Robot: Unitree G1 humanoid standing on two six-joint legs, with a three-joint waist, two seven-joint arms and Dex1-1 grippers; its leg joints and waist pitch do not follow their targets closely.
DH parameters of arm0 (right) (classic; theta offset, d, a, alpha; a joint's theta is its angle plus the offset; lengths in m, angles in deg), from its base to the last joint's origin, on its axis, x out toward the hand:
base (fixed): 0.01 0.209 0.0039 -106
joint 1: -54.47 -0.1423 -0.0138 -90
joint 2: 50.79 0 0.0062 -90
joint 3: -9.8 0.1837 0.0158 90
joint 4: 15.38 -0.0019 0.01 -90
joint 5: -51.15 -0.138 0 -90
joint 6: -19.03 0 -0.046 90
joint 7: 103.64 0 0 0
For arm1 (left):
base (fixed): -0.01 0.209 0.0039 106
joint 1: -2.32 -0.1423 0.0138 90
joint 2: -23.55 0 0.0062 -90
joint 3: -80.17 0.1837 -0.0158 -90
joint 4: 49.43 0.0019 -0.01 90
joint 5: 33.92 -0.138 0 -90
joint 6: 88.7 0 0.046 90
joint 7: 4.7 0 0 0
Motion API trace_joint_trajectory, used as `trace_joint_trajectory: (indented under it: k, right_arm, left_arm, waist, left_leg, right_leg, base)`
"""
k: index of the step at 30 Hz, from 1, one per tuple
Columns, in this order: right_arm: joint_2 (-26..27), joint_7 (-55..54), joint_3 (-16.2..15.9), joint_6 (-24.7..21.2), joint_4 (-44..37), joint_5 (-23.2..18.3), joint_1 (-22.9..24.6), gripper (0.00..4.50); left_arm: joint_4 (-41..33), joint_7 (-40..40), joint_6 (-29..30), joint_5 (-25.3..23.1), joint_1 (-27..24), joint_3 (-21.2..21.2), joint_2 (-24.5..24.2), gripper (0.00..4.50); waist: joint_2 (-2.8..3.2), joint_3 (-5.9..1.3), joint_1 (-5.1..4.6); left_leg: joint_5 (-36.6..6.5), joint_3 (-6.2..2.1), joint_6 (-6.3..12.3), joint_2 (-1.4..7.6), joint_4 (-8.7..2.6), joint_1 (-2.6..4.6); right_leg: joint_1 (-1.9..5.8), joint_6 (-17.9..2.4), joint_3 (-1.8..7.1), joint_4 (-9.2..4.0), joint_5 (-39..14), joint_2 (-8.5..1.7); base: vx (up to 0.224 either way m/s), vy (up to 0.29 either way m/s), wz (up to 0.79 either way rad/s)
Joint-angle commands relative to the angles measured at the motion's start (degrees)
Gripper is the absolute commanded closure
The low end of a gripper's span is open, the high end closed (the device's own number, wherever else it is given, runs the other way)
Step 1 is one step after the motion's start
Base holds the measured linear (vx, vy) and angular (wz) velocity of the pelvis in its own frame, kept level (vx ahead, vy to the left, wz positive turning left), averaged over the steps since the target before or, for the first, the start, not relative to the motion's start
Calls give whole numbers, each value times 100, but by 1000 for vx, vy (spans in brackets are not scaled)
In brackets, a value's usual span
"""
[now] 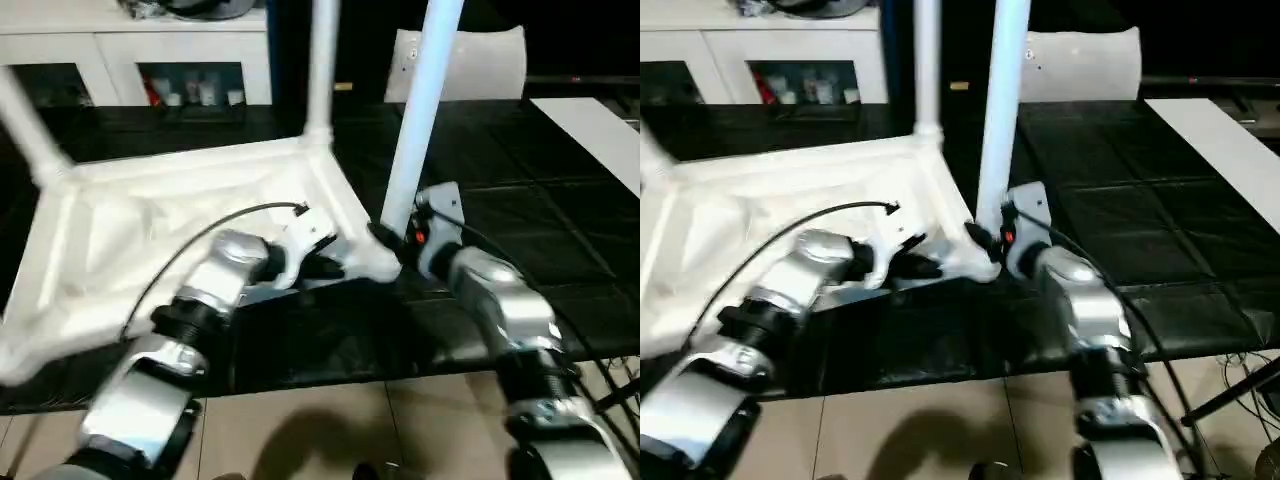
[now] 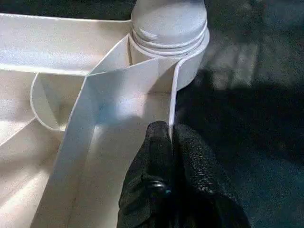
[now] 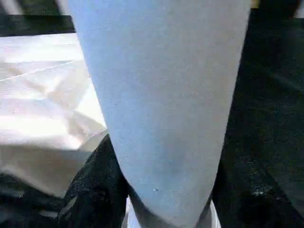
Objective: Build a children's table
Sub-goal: Rotate leg to tighten
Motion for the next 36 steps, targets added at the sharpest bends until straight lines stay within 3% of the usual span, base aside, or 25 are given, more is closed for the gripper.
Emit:
trace_joint_trajectory:
  k: [1, 3, 5, 6, 10, 11, 13, 16, 18, 20, 22, 26, 32, 36]
  right_arm:
    - [474, -58, -451, -100, 160, 23, -31, 254]
    - [617, -142, -543, 0, 124, 169, -36, 254]
    - [656, -206, -530, 11, 105, 182, -28, 200]
    - [700, -254, -503, 27, 101, 163, -26, 200]
    - [564, -118, -456, 274, -170, 48, 178, 151]
    - [549, -91, -444, 288, -190, 36, 193, 142]
    - [400, 184, -390, 373, -366, -41, 300, 130]
    - [81, 656, -365, 427, -581, -141, 462, 103]
    - [-167, 1024, -388, 523, -655, -191, 562, 90]
    - [-319, 1244, -410, 587, -688, -209, 621, 72]
    - [-881, 2137, -469, 718, -781, -336, 797, 53]
    - [-1261, 2800, -500, 707, -835, -473, 851, 12]
    - [-2061, 4175, -705, 447, -814, -791, 785, 3]
    - [-2290, 4674, -991, 868, -602, -561, 695, 3]
  left_arm:
    - [-239, 592, -7, 161, 298, -330, 246, 450]
    - [-318, 783, 60, 109, 274, -359, 297, 450]
    - [-337, 802, 58, 97, 269, -343, 298, 450]
    - [-344, 819, 53, 98, 266, -315, 297, 450]
    - [-555, 350, -109, 102, 83, -112, 98, 450]
    - [-568, 318, -111, 103, 68, -104, 81, 450]
    - [-625, 72, -210, 98, -15, -40, -53, 450]
    - [-629, -306, -445, 93, -109, 71, -262, 450]
    - [-586, -557, -642, 70, -153, 168, -402, 450]
    - [-559, -712, -790, 60, -174, 222, -482, 450]
    - [-567, -1403, -1188, 136, -237, 387, -757, 450]
    - [-564, -1898, -1387, 122, -234, 531, -950, 450]
    - [-437, -2816, -1929, 113, -143, 831, -1276, 450]
    - [-475, -3294, -2048, 150, -116, 964, -1383, 450]
  waist:
    - [-44, -490, 57]
    - [-38, -491, 68]
    - [-34, -486, 81]
    - [-38, -476, 85]
    - [-35, -457, 78]
    - [4, -459, 84]
    - [-14, -464, 81]
    - [5, -463, 77]
    - [-17, -462, 85]
    - [-12, -461, 93]
    - [-34, -447, 111]
    - [-39, -439, 168]
    - [-27, -424, 319]
    - [-33, -434, 386]
  left_leg:
    - [-381, 88, 459, -90, -306, -116]
    - [-277, 94, 513, -76, -311, -99]
    - [-290, 95, 554, -64, -321, -81]
    - [-345, 95, 574, -58, -330, -73]
    - [-550, 106, 548, -57, -340, -55]
    - [-560, 103, 545, -57, -341, -50]
    - [-560, 97, 582, -42, -344, -59]
    - [-554, 93, 610, -38, -341, -55]
    - [-579, 95, 623, -36, -344, -62]
    - [-653, 104, 642, -33, -339, -54]
    - [-729, 112, 653, -40, -339, -53]
    - [-785, 109, 625, -32, -338, -41]
    - [-914, 118, 560, 2, -344, 5]
    - [-820, 120, 523, 2, -341, -12]
  right_leg:
    - [475, -381, 250, -406, -2040, -248]
    - [472, -544, 273, -363, -1745, -247]
    - [478, -648, 292, -341, -1605, -254]
    - [480, -687, 296, -344, -1615, -259]
    - [476, -632, 305, -382, -1868, -270]
    - [480, -633, 305, -382, -1859, -274]
    - [492, -646, 314, -370, -1718, -268]
    - [492, -762, 322, -344, -1550, -264]
    - [501, -763, 325, -343, -1548, -264]
    - [495, -744, 331, -356, -1618, -267]
    - [490, -705, 326, -380, -1777, -268]
    - [477, -605, 312, -404, -2084, -274]
    - [443, -537, 307, -430, -2310, -283]
    - [450, -511, 303, -417, -2314, -288]
  base:
    - [0, 0, 0]
    - [0, 0, 0]
    - [0, 0, 0]
    - [0, 0, 0]
    - [0, 0, 0]
    - [0, 0, 0]
    - [0, 0, 0]
    - [0, 0, 0]
    - [0, 0, 0]
    - [0, 0, 0]
    - [0, 0, 0]
    - [0, 0, 0]
    - [0, 0, 0]
    - [0, 0, 0]
